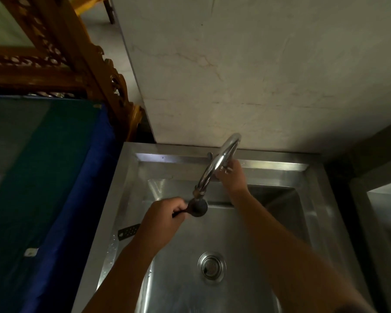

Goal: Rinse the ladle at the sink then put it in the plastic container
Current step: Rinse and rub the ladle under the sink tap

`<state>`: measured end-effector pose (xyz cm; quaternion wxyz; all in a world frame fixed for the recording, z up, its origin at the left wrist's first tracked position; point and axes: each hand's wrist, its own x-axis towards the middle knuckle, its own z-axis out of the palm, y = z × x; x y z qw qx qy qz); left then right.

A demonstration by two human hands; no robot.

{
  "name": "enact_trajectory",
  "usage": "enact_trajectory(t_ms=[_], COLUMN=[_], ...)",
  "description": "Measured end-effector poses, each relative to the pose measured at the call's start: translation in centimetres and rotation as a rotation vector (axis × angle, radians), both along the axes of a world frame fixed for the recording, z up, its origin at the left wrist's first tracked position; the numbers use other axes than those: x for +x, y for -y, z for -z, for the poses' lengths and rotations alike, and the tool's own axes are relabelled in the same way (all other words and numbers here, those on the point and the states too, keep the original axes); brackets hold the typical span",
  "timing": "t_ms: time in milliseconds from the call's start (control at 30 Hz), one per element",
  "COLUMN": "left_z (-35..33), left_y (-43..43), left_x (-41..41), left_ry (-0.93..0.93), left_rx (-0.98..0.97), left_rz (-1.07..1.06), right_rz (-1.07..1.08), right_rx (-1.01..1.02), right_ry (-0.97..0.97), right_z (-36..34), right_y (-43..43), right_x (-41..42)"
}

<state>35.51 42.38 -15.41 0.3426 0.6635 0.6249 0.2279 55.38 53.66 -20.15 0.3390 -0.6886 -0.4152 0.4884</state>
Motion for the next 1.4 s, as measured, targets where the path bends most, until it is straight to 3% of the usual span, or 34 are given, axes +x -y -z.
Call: enact_trajectory(t_ms=[100, 200, 300, 433, 600, 667, 800, 967, 1033, 1100, 1200, 1267, 1333, 1400], left_z=[-0.1, 0.0, -0.1, 0.1, 0.4, 0.3, -0.2, -0.3, -0.4, -0.6, -0.7, -0.4, -0.1, 0.0], left_y=[0.4, 0.5, 0.7, 1.0, 1.1, 0.9, -0.1, -0.1, -0.3, -0.7, -0.5, 0.1, 0.8, 1.1], left_x=[0.0, 0.0, 0.3, 0.6, 0.2, 0.0, -0.3, 0.2, 0.0, 0.1, 1.4, 2.8, 4.1, 4.8], left_ry=[0.009, 0.016, 0.000, -0.018, -0.020, -0.023, -0.016, -0.067, -0.094, -0.040, 0.195, 0.341, 0.420, 0.450], left_rx=[0.004, 0.006, 0.025, 0.042, 0.033, 0.029, 0.021, -0.022, -0.040, -0.079, -0.142, -0.166, -0.209, -0.218], left_rz=[-0.027, -0.047, -0.063, -0.042, -0.046, -0.022, 0.029, 0.115, 0.101, 0.051, -0.036, -0.111, -0.186, -0.218], right_rz=[0.252, 0.347, 0.135, -0.038, -0.247, -0.423, -0.812, -1.195, -1.113, -0.839, -0.251, 0.002, 0.116, 0.190], right_rx=[-0.037, -0.155, -0.223, -0.123, -0.185, -0.234, -0.222, 0.095, 0.232, 0.284, 0.079, -0.080, -0.143, -0.130], right_ry=[-0.067, -0.410, -0.612, -0.530, -0.538, -0.382, 0.118, 0.817, 0.876, 0.596, -0.276, -0.708, -0.971, -1.091], right_z=[0.5, -0.4, -1.0, -0.9, -0.9, -1.5, -3.6, -5.1, -4.7, -4.1, -3.5, -3.1, -2.7, -2.5], right_y=[4.6, 9.1, 12.2, 13.0, 11.5, 10.0, 6.1, 3.8, 4.3, 5.4, 8.5, 10.9, 12.5, 13.0], right_x=[-1.2, -3.1, -4.7, -6.1, -4.2, -3.3, -2.2, -2.3, -2.5, -2.6, -3.9, -5.7, -7.1, -7.7])
